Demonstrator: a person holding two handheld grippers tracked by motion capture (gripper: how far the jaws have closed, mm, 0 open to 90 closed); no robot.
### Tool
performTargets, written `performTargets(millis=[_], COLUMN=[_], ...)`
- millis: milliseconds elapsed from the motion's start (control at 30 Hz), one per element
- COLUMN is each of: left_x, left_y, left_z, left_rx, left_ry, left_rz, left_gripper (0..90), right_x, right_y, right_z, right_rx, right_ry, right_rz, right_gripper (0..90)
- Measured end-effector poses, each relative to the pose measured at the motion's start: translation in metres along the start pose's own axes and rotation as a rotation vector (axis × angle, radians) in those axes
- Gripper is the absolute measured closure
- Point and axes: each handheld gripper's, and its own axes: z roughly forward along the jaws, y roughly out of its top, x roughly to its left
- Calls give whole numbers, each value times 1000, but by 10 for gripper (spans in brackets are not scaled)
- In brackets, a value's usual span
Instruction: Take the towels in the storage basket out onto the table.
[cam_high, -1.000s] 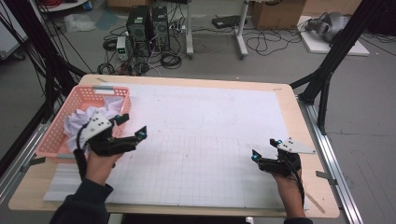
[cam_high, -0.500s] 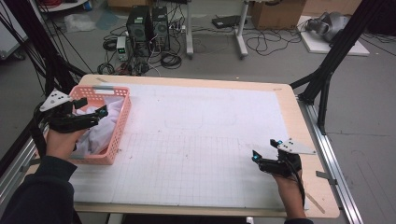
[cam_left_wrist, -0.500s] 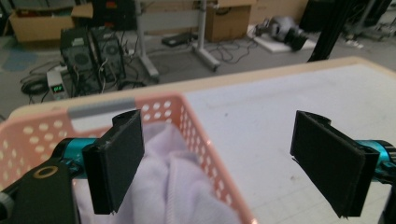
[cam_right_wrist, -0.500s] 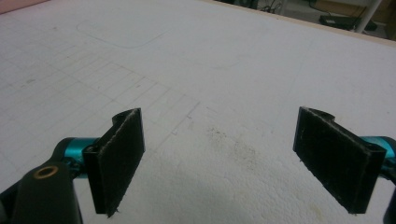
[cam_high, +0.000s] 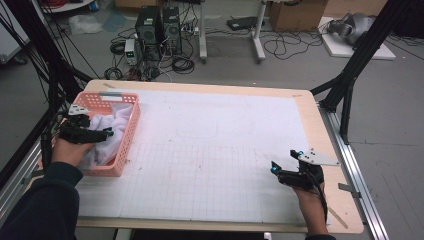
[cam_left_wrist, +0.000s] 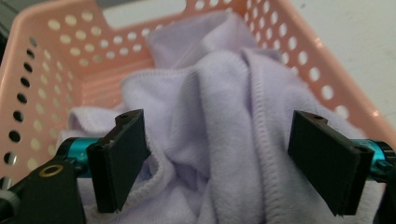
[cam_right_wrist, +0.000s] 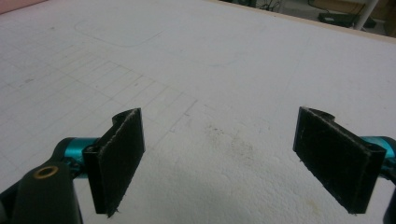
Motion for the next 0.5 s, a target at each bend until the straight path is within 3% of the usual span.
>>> performTargets(millis=[33, 100, 200, 333, 433, 467, 500], left_x=[0, 1, 4, 4, 5, 6, 6], left_y=[0, 1, 2, 4, 4, 2, 2], left_z=[0, 3, 10, 19, 35, 47, 47], left_rx=[0, 61, 140, 197, 288, 334, 334], left_ry=[0, -20, -77, -55, -17, -6, -6], left_rz=[0, 28, 14, 22, 20, -2, -2], left_gripper=[196, 194, 187, 171, 133, 113, 87], right_x=[0, 0, -1, 0, 1, 1, 1], right_y=[0, 0, -1, 0, 0, 0, 0], right_z=[0, 0, 0, 0, 1, 2, 2], right_rx=[0, 0, 2, 5, 1, -1, 2], right_ry=[0, -1, 0, 2, 10, 11, 8], right_rz=[0, 2, -1, 8, 6, 6, 4], right_gripper=[153, 152, 152, 152, 152, 152, 153])
